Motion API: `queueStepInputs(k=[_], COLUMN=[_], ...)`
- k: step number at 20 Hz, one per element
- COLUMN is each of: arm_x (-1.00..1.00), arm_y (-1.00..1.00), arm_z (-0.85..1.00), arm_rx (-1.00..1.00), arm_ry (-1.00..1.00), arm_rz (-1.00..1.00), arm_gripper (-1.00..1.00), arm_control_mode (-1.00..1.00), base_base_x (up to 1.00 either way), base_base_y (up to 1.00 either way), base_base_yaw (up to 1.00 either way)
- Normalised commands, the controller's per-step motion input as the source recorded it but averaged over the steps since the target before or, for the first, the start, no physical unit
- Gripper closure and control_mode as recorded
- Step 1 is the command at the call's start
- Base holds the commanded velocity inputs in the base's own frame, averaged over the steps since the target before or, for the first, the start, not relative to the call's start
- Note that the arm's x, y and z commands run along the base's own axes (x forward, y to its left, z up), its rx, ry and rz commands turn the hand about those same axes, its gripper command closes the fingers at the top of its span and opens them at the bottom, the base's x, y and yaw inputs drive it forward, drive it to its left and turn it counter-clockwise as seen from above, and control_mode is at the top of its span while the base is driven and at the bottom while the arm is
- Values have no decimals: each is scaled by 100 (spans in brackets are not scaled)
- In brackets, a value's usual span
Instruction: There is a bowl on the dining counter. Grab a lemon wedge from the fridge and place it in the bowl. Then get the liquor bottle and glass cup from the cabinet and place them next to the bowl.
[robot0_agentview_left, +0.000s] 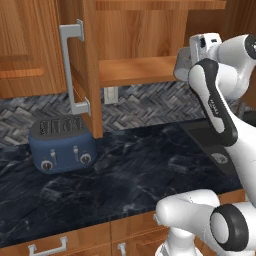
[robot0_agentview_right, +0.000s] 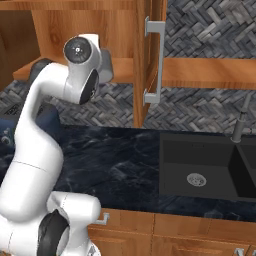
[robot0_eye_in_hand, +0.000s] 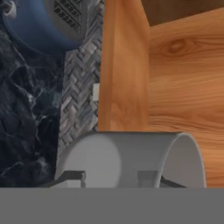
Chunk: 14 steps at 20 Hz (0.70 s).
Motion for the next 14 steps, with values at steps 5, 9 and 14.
queueStepInputs(k=[5,9,14], arm_x=[-90,-87,-81], arm_y=[-14,-8,-2], arm_z=[20,16,17], arm_rx=[0,0,0], arm_ry=[-2,-3,-1], arm_rz=[5,4,4], arm_gripper=[100,100,100], arm_control_mode=[-100,-100,-100], base_base_x=[0,0,0], base_base_y=[0,0,0], base_base_yaw=[0,0,0])
